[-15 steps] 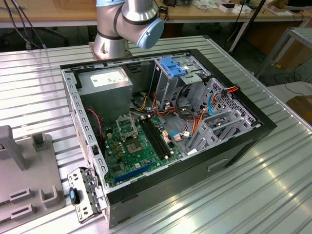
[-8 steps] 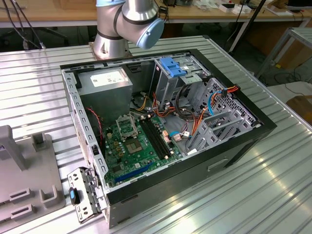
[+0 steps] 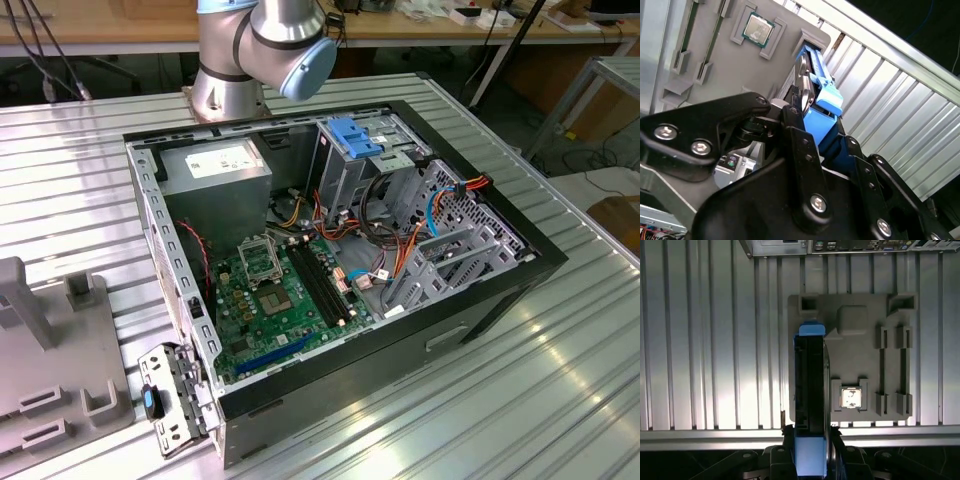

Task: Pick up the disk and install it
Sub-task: 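Pick up the disk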

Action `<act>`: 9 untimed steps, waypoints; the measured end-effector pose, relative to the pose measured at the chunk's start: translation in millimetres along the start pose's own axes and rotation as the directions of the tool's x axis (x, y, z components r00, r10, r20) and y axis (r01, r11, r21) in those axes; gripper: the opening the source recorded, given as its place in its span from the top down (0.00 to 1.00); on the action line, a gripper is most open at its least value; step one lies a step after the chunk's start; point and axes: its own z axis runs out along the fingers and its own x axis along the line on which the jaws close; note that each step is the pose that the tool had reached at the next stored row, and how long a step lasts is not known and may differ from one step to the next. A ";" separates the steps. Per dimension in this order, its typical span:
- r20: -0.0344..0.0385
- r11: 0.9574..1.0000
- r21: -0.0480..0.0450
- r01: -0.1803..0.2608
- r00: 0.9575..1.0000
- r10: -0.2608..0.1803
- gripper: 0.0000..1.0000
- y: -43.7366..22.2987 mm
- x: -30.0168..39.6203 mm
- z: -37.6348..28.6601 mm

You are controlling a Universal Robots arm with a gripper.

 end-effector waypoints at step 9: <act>0.000 1.000 0.000 0.000 1.000 0.000 0.63 -0.4 0.1 -34.6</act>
